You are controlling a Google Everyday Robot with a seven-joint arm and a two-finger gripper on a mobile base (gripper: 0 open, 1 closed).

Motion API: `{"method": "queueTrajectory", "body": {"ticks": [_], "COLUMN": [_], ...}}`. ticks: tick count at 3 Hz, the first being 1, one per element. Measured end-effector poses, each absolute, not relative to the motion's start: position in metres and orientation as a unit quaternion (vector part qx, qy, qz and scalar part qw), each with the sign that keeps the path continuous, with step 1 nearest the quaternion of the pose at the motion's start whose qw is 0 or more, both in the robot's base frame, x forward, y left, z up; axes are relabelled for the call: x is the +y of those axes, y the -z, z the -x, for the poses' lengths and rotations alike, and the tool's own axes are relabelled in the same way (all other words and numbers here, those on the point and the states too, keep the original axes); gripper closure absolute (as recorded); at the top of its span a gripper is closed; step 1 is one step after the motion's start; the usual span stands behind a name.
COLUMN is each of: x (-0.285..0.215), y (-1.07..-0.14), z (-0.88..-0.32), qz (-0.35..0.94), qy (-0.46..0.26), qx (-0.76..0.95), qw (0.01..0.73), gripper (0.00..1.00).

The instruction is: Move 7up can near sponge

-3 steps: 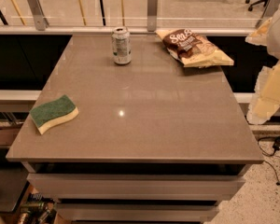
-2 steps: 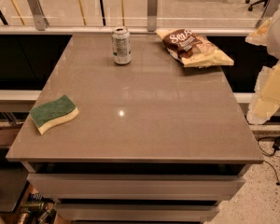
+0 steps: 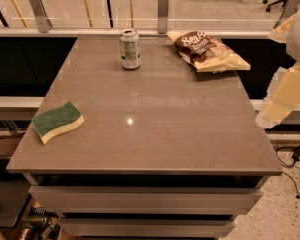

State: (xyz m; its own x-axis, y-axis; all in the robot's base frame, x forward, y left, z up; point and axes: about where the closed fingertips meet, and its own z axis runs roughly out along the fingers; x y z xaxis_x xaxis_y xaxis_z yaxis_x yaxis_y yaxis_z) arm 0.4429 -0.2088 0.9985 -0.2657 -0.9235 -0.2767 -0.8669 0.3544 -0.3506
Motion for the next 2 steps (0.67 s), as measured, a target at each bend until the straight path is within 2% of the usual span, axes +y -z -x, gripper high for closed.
{"method": "queueTrajectory", "body": {"ticks": [2], "x": [-0.204], "y": [-1.002], "z": [-0.469], "qz": [0.455], "qy": [0.059], "qx": [0.829], "qw": [0.321], "gripper": [0.0]}}
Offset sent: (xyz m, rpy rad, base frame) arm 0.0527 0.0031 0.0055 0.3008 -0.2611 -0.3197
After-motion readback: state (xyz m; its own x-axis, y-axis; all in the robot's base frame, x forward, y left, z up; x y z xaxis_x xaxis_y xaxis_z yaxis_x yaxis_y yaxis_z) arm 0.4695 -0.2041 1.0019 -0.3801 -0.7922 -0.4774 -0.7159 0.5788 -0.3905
